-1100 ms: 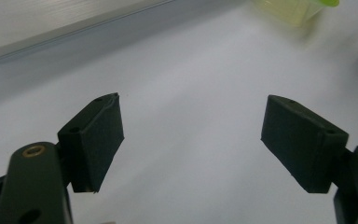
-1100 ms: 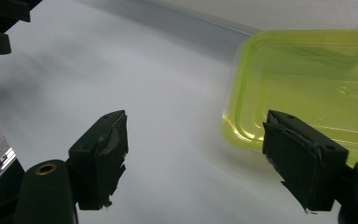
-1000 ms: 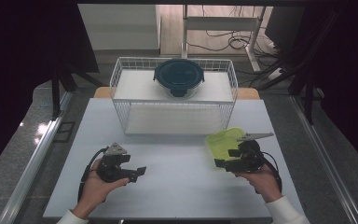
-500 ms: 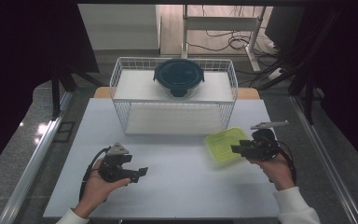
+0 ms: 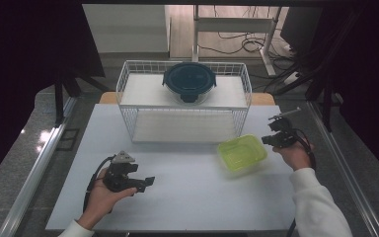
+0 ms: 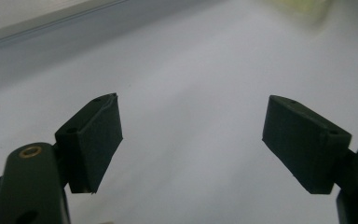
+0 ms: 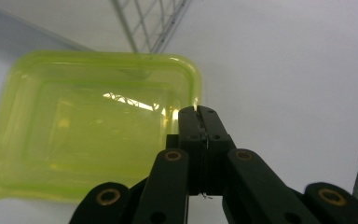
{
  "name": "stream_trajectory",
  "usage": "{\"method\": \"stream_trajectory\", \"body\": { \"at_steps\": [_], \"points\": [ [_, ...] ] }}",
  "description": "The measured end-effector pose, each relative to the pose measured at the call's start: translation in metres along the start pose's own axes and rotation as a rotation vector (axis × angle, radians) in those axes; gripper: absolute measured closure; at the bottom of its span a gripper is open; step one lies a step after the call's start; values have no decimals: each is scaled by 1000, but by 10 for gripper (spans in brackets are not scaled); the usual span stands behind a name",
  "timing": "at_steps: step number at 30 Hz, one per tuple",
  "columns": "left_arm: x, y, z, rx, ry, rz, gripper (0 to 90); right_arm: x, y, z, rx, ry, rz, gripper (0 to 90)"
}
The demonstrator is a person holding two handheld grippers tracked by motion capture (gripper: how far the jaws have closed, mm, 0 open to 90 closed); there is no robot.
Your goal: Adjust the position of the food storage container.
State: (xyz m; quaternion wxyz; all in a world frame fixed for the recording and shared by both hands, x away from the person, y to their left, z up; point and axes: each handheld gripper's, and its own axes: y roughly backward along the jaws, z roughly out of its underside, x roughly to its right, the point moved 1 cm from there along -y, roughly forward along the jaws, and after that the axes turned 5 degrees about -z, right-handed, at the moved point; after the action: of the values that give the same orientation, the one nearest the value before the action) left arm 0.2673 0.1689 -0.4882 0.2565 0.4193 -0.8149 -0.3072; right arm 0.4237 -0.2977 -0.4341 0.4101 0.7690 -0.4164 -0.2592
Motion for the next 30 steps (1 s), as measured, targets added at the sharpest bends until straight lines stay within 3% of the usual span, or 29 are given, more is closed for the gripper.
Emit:
{"method": "stream_trajectory", "body": {
  "at_steps": [7, 17, 26, 30],
  "points": [
    [-1, -2, 2, -9, 0, 3, 192, 15, -25, -11, -70, 22, 59, 883],
    [-3, -2, 3, -13, 5, 4, 195, 21, -46, -11, -113, 43, 49, 885],
    [-1, -3, 3, -17, 0, 13, 195, 9, -43, -4, -104, 60, -2, 885],
    [-1, -3, 3, -16, 3, 12, 195, -4, -43, 0, -94, 70, -23, 885]
  ]
}}
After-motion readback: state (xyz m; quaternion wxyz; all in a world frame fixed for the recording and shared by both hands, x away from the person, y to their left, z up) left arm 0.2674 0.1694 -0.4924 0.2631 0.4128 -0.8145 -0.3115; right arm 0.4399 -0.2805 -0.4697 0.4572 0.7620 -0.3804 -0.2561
